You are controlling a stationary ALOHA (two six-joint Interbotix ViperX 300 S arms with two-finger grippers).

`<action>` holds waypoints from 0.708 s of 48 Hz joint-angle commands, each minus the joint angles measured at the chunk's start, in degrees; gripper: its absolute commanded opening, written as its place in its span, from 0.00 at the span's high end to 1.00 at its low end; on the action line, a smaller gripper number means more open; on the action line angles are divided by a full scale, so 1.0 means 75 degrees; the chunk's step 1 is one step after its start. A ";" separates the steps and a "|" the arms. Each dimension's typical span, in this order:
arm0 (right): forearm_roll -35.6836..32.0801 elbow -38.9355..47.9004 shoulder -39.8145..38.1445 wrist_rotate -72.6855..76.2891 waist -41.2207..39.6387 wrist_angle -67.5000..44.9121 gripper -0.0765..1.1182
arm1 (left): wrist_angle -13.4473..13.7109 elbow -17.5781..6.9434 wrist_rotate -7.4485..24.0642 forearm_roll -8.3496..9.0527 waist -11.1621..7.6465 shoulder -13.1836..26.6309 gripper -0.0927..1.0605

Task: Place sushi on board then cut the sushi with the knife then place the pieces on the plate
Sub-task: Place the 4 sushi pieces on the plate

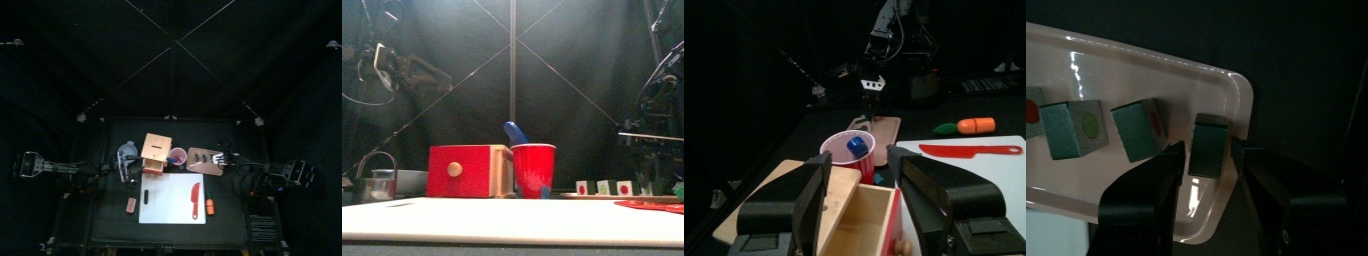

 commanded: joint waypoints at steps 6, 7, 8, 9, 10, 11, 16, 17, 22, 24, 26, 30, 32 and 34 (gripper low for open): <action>0.0094 -0.0539 -0.1020 -0.0023 0.0492 0.1031 0.28 | -0.0035 -0.0223 0.0012 0.0023 0.0023 -0.0059 0.18; 0.0070 -0.0563 -0.1125 -0.0035 0.0586 0.1125 0.28 | -0.0035 -0.0234 0.0012 0.0023 0.0023 -0.0059 0.18; 0.0035 -0.0598 -0.1230 -0.0059 0.0691 0.1207 0.28 | -0.0035 -0.0234 0.0000 0.0023 0.0023 -0.0059 0.18; 0.0023 -0.0609 -0.1324 -0.0070 0.0820 0.1254 0.28 | -0.0035 -0.0234 0.0000 0.0023 0.0023 -0.0059 0.18; -0.0023 -0.0598 -0.1418 -0.0094 0.0973 0.1266 0.28 | -0.0035 -0.0246 0.0000 0.0023 0.0023 -0.0059 0.18; -0.0070 -0.0598 -0.1500 -0.0129 0.1148 0.1254 0.28 | -0.0035 -0.0234 0.0000 0.0023 0.0023 -0.0059 0.18; -0.0164 -0.0563 -0.1934 -0.0574 0.2449 0.0820 0.28 | -0.0035 -0.0176 0.0023 0.0012 0.0047 -0.0059 0.18; -0.0176 -0.0563 -0.1969 -0.0645 0.2684 0.0645 0.28 | -0.0035 -0.0152 0.0023 0.0012 0.0059 -0.0059 0.18; -0.0445 -0.0621 -0.1969 -0.0879 0.3586 -0.0797 0.28 | -0.0023 -0.0117 -0.0012 -0.0012 0.0211 0.0000 0.18; -0.0750 -0.0621 -0.1934 -0.0961 0.3750 -0.1559 0.28 | -0.0035 -0.0117 -0.0023 -0.0012 0.0223 0.0012 0.18; -0.1113 -0.0633 -0.1887 -0.1066 0.3809 -0.2355 0.28 | -0.0035 -0.0129 -0.0035 -0.0035 0.0234 0.0012 0.18; -0.1992 -0.0621 -0.1688 -0.1230 0.3797 -0.4172 0.29 | -0.0035 -0.0152 -0.0047 -0.0117 0.0234 0.0012 0.18; -0.2414 -0.0586 -0.1523 -0.1254 0.3727 -0.4922 0.29 | -0.0023 -0.0164 -0.0047 -0.0164 0.0234 0.0012 0.18; -0.2777 -0.0586 -0.1324 -0.1277 0.3492 -0.5566 0.29 | -0.0023 -0.0176 -0.0047 -0.0199 0.0223 0.0023 0.18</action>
